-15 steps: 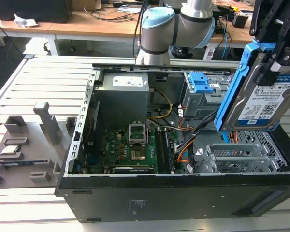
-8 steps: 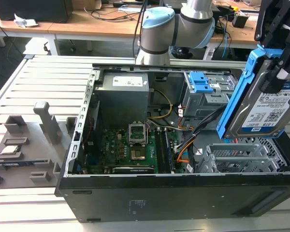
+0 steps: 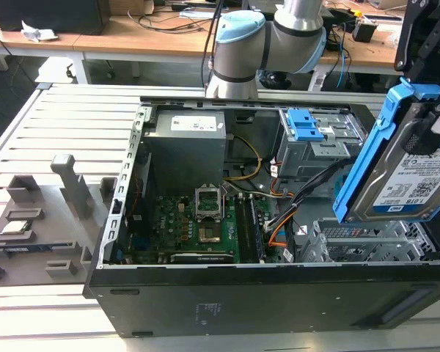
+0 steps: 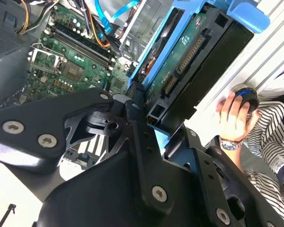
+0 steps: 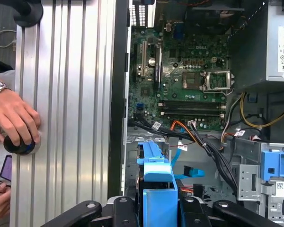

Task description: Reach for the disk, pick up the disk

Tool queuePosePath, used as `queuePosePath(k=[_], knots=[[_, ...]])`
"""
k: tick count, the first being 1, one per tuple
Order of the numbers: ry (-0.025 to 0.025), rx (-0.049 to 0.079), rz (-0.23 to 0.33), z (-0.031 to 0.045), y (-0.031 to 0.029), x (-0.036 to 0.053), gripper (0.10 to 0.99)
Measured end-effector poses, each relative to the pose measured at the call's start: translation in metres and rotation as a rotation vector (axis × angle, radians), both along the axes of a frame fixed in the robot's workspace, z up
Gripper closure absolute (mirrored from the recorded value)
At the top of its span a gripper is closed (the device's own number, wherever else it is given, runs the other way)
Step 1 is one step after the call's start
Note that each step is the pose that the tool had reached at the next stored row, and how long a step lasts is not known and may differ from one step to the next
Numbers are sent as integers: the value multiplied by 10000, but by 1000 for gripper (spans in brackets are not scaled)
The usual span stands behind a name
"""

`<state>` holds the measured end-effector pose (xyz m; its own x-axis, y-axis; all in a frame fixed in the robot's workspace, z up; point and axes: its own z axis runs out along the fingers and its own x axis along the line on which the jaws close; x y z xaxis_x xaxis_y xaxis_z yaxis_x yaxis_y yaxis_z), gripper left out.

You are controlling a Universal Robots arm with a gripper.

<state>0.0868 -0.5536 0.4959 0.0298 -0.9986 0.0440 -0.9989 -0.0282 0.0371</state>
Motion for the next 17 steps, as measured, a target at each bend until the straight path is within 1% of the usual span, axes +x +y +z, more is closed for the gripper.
queuePosePath(k=[4,5,7,8,9,11,13,15,16,17], knots=[[0,0,0,0,-73,0,718],[0,0,0,0,-108,0,718],[0,0,0,0,-141,0,718],[0,0,0,0,-167,0,718],[0,0,0,0,-204,0,718],[0,2,0,-4,-241,0,718],[0,0,0,-19,-245,0,718],[2,32,-24,-40,-246,0,718],[3,104,-75,-48,-246,1,718],[3,361,-131,-50,-246,1,718]])
